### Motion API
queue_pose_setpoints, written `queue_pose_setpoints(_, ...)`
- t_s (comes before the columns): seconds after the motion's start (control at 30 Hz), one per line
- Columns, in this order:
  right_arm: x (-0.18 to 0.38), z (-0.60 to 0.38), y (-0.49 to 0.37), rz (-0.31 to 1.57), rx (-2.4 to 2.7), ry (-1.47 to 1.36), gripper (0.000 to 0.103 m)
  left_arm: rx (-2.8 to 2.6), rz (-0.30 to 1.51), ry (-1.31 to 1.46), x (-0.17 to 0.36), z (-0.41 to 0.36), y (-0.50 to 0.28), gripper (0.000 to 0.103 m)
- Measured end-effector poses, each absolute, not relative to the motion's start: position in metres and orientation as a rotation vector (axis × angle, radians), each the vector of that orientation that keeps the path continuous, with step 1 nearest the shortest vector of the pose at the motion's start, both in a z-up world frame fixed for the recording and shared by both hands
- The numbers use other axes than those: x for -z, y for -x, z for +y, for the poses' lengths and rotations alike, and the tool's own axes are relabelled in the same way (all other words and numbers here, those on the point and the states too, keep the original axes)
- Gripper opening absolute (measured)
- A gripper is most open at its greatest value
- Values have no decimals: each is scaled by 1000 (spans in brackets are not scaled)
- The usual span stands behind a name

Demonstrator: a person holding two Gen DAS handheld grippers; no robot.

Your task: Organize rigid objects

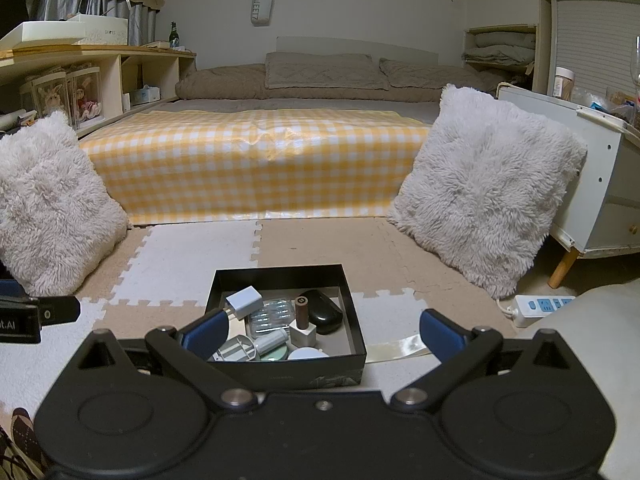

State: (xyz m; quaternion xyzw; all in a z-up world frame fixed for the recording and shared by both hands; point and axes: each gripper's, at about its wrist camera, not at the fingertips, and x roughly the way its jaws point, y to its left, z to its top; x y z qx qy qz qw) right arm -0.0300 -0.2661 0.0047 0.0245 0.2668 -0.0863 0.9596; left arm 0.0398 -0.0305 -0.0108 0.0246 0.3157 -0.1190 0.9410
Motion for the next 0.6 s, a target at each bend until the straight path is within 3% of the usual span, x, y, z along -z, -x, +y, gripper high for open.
queue_pose_setpoints(0.6, -5, -266, 30, 541, 175, -50, 103, 240, 645, -46, 10, -30, -39, 103)
